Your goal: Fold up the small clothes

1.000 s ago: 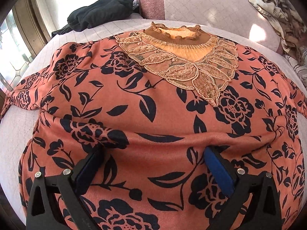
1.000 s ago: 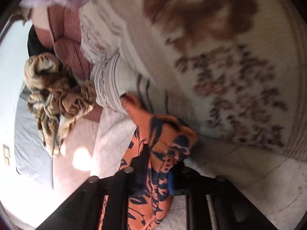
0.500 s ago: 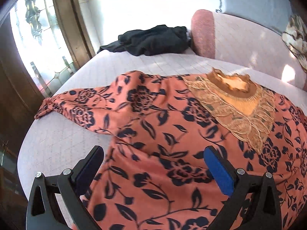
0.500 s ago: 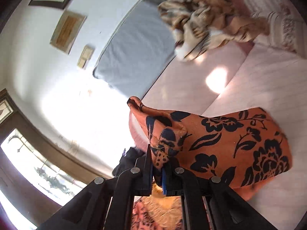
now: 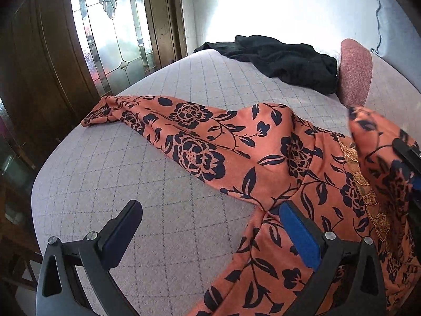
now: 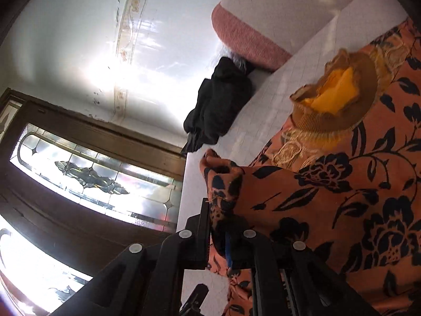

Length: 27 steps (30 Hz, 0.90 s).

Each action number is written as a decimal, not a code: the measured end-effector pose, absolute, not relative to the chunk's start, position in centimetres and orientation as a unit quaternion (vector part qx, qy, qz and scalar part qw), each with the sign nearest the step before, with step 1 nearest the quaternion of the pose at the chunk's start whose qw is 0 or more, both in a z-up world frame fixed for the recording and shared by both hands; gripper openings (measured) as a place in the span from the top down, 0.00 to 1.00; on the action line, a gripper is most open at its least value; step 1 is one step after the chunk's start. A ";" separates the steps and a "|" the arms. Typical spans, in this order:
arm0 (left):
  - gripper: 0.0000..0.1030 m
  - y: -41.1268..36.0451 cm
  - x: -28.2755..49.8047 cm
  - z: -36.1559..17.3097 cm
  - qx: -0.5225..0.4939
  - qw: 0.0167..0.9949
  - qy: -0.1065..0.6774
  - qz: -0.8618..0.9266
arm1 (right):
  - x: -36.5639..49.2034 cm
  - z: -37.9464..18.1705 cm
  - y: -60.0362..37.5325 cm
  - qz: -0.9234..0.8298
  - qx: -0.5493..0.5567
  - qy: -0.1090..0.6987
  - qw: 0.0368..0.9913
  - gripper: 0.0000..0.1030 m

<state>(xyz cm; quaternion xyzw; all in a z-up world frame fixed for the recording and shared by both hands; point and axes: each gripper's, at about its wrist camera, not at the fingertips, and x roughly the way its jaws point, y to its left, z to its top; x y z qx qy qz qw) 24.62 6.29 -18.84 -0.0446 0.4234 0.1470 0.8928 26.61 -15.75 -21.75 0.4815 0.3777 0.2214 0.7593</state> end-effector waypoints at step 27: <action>0.47 -3.0 28.0 -22.8 0.078 0.883 0.462 0.021 | 19.4 -27.4 -40.3 0.010 0.423 0.469 0.775 0.60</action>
